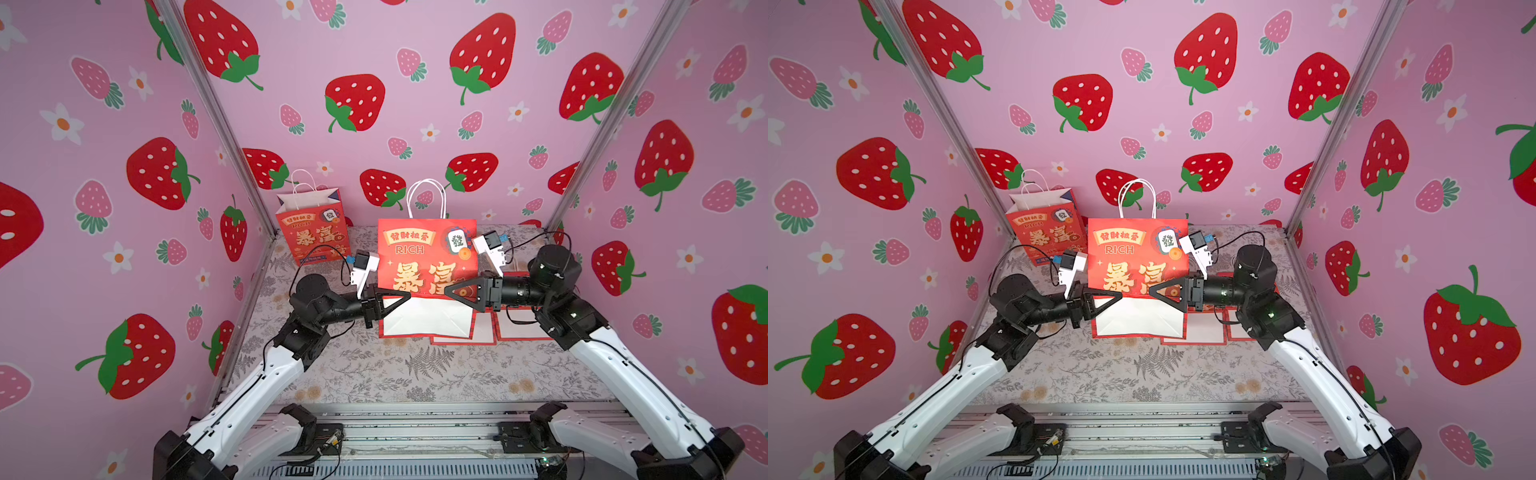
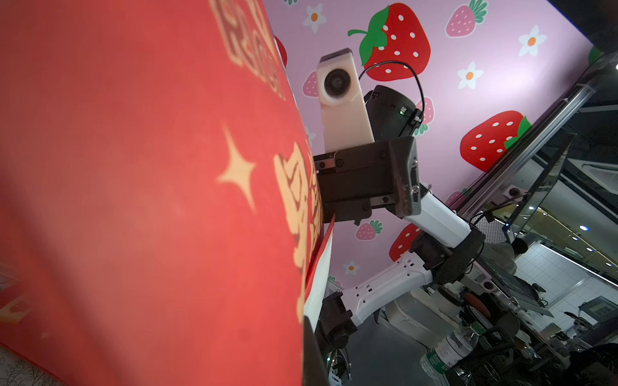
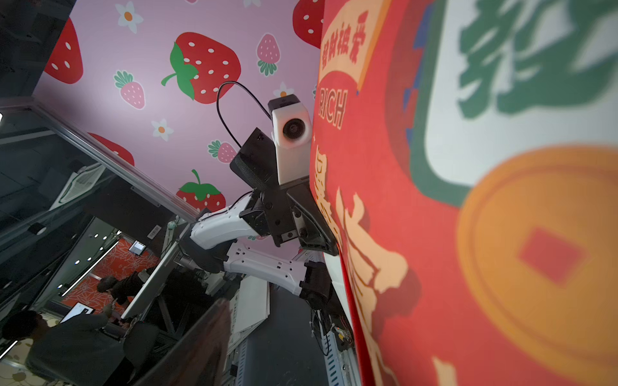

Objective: Put away the paper bag
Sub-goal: Press the paper bag.

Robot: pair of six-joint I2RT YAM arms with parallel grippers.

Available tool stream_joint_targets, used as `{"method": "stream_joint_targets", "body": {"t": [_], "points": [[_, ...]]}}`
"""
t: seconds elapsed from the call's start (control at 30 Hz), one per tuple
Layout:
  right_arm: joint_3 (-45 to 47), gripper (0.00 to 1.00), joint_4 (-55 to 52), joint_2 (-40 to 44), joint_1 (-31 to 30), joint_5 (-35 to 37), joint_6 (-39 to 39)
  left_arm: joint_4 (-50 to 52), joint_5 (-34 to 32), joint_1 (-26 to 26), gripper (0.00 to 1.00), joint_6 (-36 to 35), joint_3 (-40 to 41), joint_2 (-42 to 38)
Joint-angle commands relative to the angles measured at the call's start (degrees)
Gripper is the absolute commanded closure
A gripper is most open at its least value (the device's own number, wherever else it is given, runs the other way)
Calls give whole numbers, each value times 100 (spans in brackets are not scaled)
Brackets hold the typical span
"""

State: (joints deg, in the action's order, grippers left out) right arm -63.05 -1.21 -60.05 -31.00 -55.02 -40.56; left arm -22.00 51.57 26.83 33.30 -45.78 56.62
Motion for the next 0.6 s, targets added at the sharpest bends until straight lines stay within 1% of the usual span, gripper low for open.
{"method": "stream_joint_targets", "body": {"t": [0.0, 0.1, 0.13, 0.27, 0.3, 0.43, 0.57], "points": [[-30, 24, -378, 78, -212, 329, 468, -61, -195, -24, 100, 0, -46, -107], [7, 25, -476, 57, -350, 541, 609, -59, -192, -20, 100, 18, -57, -161], [27, 27, -476, 56, -377, 587, 626, -68, -183, -20, 100, 19, -51, -169], [42, 38, -468, 84, -427, 716, 685, -101, -191, -22, 100, 64, -50, -244], [48, 39, -468, 99, -432, 729, 697, -126, -192, -28, 100, 86, -52, -262], [125, 39, -472, 216, -429, 808, 758, -212, -167, -29, 100, 188, -58, -366], [136, 37, -598, 310, -433, 798, 876, -226, 21, -29, 100, 260, -105, -431]]}}
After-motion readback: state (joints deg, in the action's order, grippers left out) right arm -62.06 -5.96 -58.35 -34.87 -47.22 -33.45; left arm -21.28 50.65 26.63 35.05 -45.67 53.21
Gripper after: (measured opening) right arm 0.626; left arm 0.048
